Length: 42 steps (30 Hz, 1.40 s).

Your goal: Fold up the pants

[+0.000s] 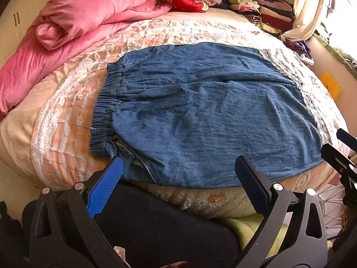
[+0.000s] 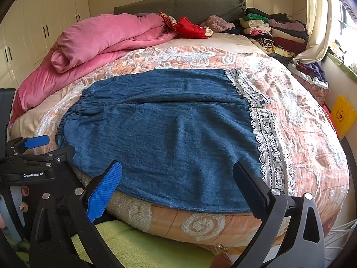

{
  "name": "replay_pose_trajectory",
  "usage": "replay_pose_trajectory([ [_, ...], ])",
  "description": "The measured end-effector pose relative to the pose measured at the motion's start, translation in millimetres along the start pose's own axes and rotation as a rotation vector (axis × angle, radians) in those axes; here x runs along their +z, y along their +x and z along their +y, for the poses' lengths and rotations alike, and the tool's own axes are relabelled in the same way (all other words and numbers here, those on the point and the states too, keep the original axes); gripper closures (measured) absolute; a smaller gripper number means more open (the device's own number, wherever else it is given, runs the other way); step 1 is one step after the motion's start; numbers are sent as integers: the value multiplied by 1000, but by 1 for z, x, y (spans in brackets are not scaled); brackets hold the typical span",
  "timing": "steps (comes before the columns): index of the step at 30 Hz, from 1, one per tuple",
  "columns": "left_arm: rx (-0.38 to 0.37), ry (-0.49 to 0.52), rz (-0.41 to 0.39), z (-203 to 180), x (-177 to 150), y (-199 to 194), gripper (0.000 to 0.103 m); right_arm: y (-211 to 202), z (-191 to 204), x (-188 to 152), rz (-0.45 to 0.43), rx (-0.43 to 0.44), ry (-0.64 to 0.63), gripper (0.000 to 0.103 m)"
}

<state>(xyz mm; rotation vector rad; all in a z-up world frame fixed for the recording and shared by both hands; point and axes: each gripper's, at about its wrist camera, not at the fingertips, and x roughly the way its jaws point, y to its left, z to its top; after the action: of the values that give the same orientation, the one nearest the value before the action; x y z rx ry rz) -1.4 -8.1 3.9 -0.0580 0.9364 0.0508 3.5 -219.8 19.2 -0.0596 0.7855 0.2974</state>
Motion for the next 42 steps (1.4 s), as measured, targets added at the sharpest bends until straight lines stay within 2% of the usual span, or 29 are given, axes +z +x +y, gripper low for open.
replay_pose_trajectory([
  [15, 9, 2, -6, 1, 1, -1, 9, 1, 0, -1, 2, -1, 0, 4],
  [25, 43, -5, -20, 8, 9, 1, 9, 11, 3, 8, -5, 17, -1, 4],
  [42, 87, -45, -10, 39, 38, 20, 9, 51, 24, 66, -13, 72, -89, 4],
])
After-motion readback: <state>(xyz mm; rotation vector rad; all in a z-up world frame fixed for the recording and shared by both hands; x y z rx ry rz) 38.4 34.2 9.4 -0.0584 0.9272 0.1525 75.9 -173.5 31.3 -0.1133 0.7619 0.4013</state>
